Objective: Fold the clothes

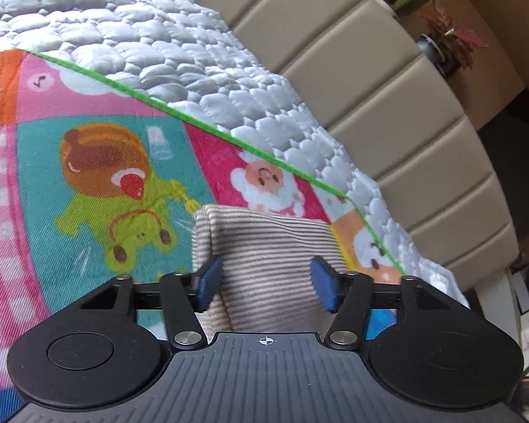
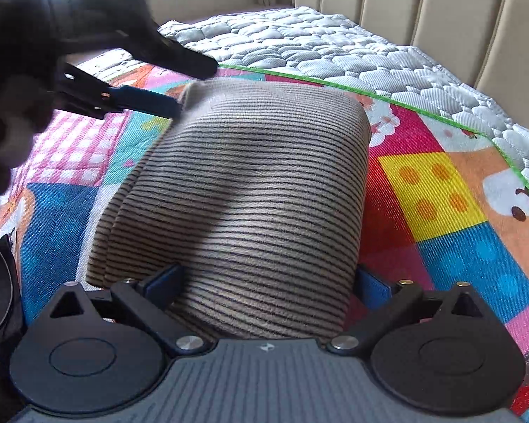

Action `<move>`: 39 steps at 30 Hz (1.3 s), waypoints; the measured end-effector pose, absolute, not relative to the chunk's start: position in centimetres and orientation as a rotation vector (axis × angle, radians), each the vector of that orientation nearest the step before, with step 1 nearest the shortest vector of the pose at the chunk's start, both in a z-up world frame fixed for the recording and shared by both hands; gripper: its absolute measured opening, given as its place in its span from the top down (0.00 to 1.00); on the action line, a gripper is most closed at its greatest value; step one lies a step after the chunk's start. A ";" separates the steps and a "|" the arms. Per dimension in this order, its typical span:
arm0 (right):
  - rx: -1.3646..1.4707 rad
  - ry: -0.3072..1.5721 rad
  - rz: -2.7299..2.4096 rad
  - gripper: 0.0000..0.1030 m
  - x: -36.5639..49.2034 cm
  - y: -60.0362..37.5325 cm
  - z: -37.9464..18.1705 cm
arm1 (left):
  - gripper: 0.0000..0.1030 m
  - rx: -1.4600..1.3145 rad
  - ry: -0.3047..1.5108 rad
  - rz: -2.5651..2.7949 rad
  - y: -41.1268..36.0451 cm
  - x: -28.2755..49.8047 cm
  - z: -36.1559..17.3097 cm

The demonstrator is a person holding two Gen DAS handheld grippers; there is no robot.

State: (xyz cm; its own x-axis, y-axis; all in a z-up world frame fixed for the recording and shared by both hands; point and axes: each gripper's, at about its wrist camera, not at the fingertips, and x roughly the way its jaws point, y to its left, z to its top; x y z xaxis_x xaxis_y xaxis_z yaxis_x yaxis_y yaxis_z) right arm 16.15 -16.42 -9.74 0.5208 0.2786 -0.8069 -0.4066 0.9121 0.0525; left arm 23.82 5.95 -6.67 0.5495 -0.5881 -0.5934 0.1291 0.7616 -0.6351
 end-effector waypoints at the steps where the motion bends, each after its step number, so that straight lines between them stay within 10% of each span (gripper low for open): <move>1: -0.143 0.941 0.413 0.03 16.3 -16.5 -9.8 | 0.23 -0.564 0.898 -0.466 5.9 23.4 -6.4; 6: -0.114 0.922 0.420 0.02 16.4 -17.1 -8.9 | 0.33 -0.501 0.996 -0.427 5.3 23.8 -8.4; 19: 0.288 1.014 0.326 0.03 19.8 -22.3 -10.8 | 0.21 -0.396 1.032 -0.386 4.7 24.8 -10.1; 21: 0.378 1.021 0.395 0.22 19.5 -22.2 -10.9 | 0.21 -0.397 1.032 -0.391 4.6 24.8 -10.2; 28: 0.215 0.924 0.318 0.23 19.2 -21.6 -9.0 | 0.22 -0.403 1.030 -0.414 4.2 25.0 -10.3; 39: 0.062 0.730 0.249 0.00 20.7 -20.7 -5.3 | 0.21 -0.374 1.023 -0.418 3.8 25.0 -10.3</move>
State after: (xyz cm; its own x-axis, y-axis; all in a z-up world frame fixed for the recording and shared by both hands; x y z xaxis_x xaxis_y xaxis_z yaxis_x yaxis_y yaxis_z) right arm 20.69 -20.71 -5.30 0.7168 0.2463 -0.6523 -0.2030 0.9687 0.1427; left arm 25.02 3.82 -10.33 0.4555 -0.5002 -0.7364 0.1590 0.8596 -0.4855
